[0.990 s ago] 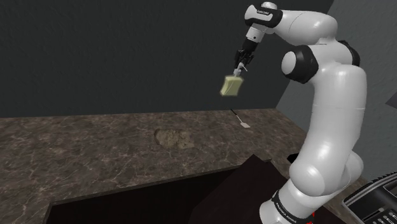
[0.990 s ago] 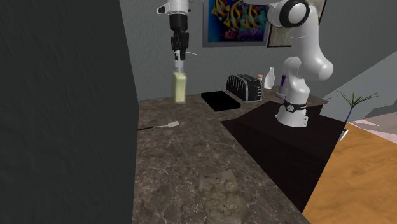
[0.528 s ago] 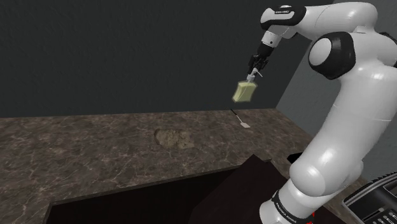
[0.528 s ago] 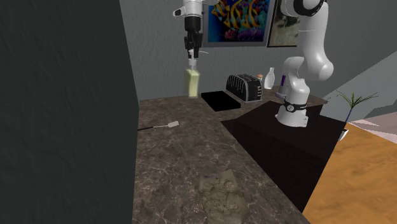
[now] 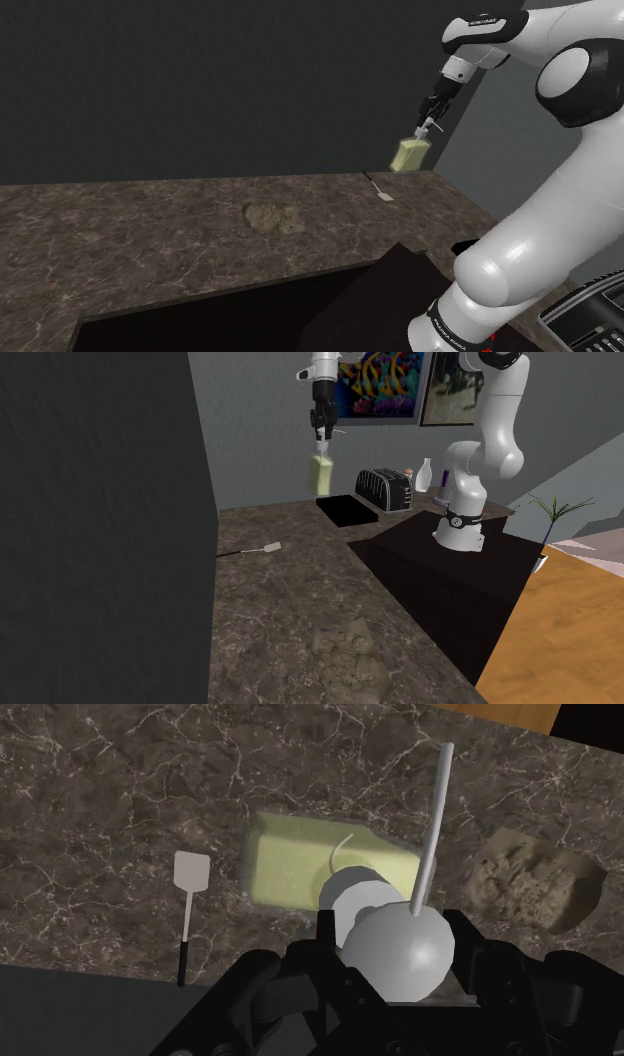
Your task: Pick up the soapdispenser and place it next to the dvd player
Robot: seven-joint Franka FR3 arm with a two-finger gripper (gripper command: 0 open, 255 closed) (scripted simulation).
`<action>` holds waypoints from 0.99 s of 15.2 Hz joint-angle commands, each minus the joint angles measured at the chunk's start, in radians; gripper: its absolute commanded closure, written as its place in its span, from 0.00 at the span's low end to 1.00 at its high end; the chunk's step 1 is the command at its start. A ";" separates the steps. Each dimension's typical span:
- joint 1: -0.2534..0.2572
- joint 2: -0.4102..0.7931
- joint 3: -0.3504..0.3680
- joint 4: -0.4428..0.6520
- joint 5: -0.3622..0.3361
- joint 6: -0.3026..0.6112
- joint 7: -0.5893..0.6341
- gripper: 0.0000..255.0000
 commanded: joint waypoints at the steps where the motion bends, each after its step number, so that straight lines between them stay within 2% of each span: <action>1: -0.016 -0.046 -0.015 -0.048 -0.022 0.003 -0.028 1.00; 8: -0.079 -0.191 -0.072 -0.175 -0.103 -0.010 -0.123 1.00; 15: -0.150 -0.296 -0.144 -0.243 -0.181 -0.042 -0.239 1.00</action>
